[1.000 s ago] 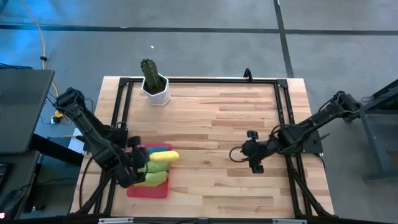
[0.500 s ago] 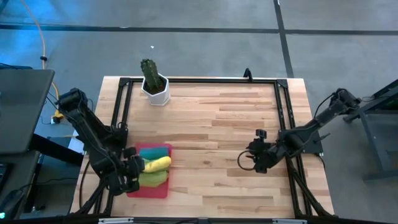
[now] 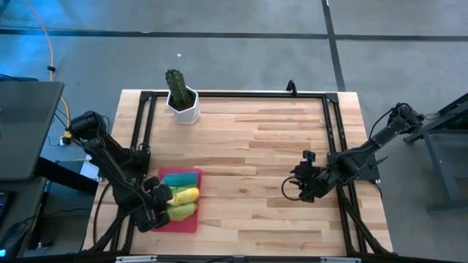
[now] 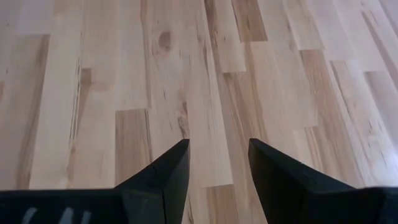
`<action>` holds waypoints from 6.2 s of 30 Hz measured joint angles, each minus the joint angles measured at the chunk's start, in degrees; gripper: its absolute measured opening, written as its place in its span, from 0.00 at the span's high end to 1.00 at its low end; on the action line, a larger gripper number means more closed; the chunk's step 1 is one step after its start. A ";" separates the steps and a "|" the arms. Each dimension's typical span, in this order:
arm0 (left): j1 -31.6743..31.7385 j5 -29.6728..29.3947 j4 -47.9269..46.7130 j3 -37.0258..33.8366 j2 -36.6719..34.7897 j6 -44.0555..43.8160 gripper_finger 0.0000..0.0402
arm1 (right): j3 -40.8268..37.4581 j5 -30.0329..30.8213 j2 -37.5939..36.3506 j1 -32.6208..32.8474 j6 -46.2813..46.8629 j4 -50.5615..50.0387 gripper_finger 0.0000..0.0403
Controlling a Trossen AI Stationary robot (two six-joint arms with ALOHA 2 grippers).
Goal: Roll microfiber towels into tight, uniform cylinder then place into a basket
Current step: Put the rolled yellow towel into the red bin, then return to Home Position
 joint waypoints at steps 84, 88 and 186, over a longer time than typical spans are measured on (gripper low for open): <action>44.42 5.86 -1.83 28.83 0.00 91.66 0.63 | -40.63 13.94 -53.11 -2.05 -28.89 35.90 0.61; 47.43 14.17 1.67 23.89 -3.23 92.18 0.63 | -40.63 13.91 -53.11 -2.05 -28.90 35.86 0.61; 51.76 12.90 47.99 -35.23 -69.37 86.47 0.63 | -40.59 13.35 -51.96 -2.08 -28.93 35.70 0.61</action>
